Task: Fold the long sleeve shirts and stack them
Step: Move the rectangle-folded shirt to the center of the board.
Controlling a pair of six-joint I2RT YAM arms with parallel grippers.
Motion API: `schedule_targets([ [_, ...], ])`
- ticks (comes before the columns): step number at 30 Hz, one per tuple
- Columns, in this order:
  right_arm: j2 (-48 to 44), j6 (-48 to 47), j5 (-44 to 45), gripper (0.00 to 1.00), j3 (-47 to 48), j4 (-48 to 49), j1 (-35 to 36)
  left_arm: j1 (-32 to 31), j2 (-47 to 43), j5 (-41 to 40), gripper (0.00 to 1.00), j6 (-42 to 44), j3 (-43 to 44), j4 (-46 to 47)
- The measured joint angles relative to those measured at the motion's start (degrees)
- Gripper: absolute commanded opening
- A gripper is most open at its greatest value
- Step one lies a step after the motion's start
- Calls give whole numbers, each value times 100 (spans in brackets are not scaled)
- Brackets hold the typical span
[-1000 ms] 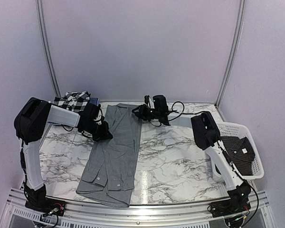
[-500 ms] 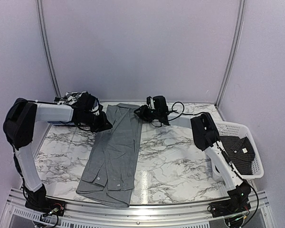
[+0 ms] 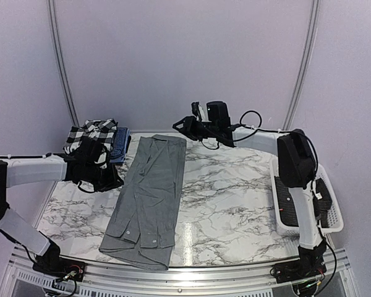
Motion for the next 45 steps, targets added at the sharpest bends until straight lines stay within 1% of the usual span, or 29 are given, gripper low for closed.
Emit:
schedule_targets([
  [4,-734,-17,-144,43,-1217,404,431,-37,-599,-306,12,-55,-560,-221],
  [7,-962,-17,-212,43,-1967,588,828,-109,-927,-494,11,-107,-831,-299],
  [11,-1134,-20,-286,43,-2975,741,1322,-354,-1213,-710,11,-164,-1185,-439],
  [14,-1200,9,-352,43,-3499,890,1491,-503,-1403,-776,11,-249,-1429,-522],
  [18,-1246,140,-389,42,-4022,1318,1510,-695,-1539,-872,11,-365,-1615,-608],
  [25,-1250,407,-404,41,-4660,1969,1412,-986,-1528,-1073,11,-535,-1626,-614],
  [30,-1303,584,-424,41,-5125,2483,1095,-1097,-1353,-1150,11,-595,-1587,-605],
  [36,-1458,575,-293,40,-5307,2461,723,-1224,-793,-1178,11,-629,-1311,-463],
  [41,-1482,476,-223,40,-5307,2382,570,-1309,-192,-1187,10,-651,-986,-170],
  [45,-1580,291,-133,42,-5241,2050,520,-1327,11,-1185,12,-671,-813,-17],
])
